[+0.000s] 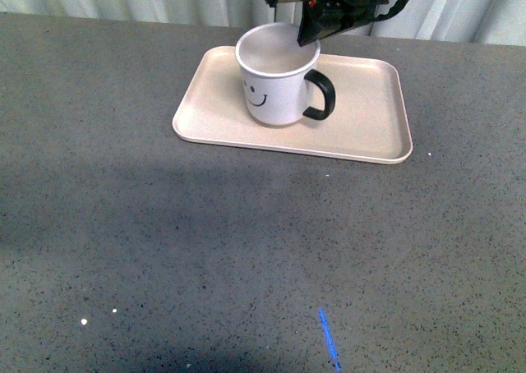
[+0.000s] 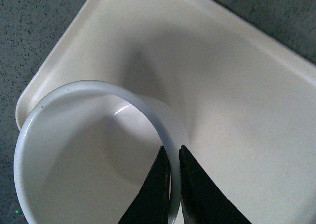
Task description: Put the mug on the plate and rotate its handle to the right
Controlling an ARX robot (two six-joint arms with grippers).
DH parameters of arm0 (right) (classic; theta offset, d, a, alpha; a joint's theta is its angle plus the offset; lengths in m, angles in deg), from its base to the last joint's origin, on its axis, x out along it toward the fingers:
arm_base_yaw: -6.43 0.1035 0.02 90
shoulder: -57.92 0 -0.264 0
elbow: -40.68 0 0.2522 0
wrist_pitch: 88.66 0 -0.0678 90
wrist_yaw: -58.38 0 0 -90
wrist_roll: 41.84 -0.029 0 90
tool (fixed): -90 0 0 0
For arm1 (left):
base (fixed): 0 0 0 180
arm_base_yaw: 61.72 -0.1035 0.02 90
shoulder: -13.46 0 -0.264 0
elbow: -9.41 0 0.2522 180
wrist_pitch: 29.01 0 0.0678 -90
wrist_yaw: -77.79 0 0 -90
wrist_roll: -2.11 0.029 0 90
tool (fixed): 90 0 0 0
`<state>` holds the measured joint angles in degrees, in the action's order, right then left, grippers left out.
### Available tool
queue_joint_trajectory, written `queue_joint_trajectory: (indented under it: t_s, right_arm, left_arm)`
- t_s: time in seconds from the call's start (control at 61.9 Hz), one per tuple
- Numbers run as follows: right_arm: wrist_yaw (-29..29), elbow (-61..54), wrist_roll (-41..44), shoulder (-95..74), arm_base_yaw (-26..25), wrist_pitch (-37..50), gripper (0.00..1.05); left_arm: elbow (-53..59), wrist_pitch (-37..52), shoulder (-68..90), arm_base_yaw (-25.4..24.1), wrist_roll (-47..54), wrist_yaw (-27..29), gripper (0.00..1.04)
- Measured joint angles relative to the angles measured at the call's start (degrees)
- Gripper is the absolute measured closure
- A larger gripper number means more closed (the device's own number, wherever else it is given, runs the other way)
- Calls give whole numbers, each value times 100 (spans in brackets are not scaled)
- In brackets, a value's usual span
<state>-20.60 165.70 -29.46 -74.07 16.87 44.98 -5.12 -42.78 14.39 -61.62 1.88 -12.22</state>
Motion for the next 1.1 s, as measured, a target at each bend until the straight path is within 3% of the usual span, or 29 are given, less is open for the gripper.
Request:
queue_joint_trajectory:
  t_s: [0.275,0.614,1.099]
  right_arm:
    - [1279,1220,1445,-603,-385,-1263,103]
    - [1558,2151,2625,-1097,-490,-2085,103]
    - [1700,2763,3075,-1362,-568,-2594,103]
  left_arm:
    - [0,0,0,0,0,0,9]
    - [0,0,0,0,0,0,9]
    - [0,0,0,0,0,0,9]
